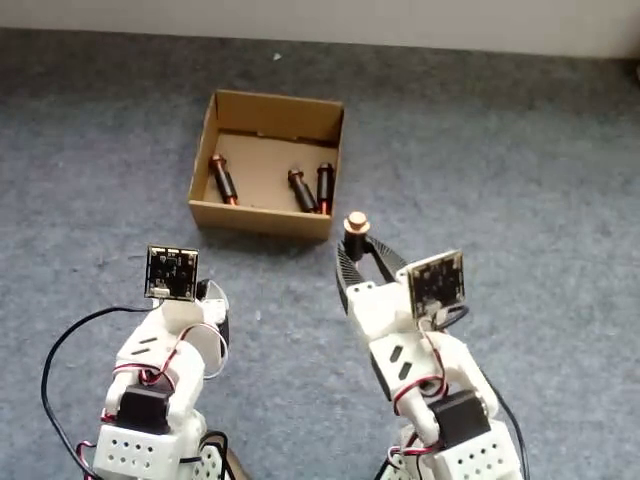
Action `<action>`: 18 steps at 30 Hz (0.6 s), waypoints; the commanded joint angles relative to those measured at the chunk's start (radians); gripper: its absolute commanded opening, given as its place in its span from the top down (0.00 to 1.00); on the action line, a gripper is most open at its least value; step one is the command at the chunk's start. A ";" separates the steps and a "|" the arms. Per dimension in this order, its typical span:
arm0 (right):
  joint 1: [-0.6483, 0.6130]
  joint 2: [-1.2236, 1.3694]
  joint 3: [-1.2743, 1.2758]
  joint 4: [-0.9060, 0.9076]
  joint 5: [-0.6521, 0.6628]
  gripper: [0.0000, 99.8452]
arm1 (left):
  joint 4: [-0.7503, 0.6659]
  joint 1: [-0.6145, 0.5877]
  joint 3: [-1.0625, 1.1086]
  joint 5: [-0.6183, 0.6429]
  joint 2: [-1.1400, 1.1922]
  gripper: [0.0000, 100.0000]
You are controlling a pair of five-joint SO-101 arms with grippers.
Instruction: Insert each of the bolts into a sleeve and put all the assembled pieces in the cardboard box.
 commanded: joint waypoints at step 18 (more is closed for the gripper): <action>-0.050 1.690 -0.575 -1.247 0.003 0.99 | 0.005 -0.002 0.019 -0.006 -0.008 0.99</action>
